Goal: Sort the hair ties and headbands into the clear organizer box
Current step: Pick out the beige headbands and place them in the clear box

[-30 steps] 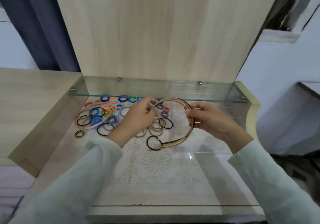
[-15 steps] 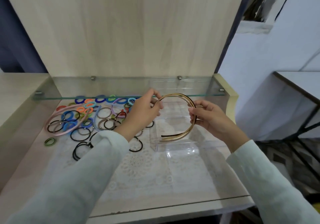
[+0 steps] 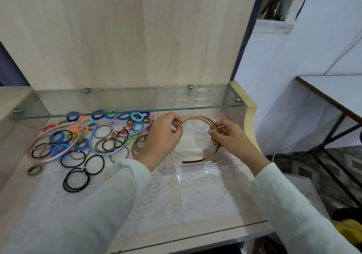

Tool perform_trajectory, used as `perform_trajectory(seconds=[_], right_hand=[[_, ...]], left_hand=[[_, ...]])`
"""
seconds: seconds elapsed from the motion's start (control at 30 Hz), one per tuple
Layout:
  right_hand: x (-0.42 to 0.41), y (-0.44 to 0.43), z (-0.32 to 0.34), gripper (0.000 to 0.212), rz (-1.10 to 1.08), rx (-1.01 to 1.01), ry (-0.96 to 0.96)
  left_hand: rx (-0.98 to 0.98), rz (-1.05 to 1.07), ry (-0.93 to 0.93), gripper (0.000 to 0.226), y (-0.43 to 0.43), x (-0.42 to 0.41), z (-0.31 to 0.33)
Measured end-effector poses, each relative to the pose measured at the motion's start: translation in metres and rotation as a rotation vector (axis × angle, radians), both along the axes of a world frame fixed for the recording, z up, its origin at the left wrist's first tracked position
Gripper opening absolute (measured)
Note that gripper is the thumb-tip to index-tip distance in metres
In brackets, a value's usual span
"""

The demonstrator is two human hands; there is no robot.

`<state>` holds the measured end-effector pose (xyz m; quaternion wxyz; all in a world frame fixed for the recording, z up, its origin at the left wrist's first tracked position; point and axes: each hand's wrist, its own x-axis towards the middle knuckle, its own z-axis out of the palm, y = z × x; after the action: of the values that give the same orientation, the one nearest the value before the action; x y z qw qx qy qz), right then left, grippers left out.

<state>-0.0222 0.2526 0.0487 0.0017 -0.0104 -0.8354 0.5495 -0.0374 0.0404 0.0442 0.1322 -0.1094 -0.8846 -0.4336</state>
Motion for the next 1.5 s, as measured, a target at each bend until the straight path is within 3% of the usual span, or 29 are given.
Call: perform_trajectory(seconds=[0.17,0.33,0.57,0.7,0.77,1.3,1.5], right_hand=[[0.001,0.001,-0.011,0.009,-0.063,0.483,0.147],[0.002,-0.003,-0.014,0.017,-0.08,0.653,0.211],[0.001,-0.003,-0.013,0.019,-0.078,0.657,0.123],[0.0,-0.003,-0.013,0.009,-0.054,0.58,0.108],[0.0,-0.003,-0.013,0.018,-0.062,0.524,0.083],[-0.001,-0.001,-0.017,0.02,-0.065,0.53,0.141],[0.001,-0.002,-0.017,0.018,-0.091,0.494,0.122]], left_hand=[[-0.094,-0.002,0.014,0.01,0.005,-0.001,-0.01],[-0.186,0.0,-0.006,0.014,0.006,-0.001,-0.012],[-0.249,-0.021,-0.084,0.022,0.005,-0.004,-0.01],[-0.407,-0.125,-0.145,0.023,0.004,-0.003,-0.007],[-0.441,-0.152,-0.159,0.02,0.004,-0.002,-0.005],[-0.306,-0.12,-0.255,0.024,0.0,-0.002,0.002],[-0.322,-0.161,-0.337,0.046,-0.004,-0.004,0.003]])
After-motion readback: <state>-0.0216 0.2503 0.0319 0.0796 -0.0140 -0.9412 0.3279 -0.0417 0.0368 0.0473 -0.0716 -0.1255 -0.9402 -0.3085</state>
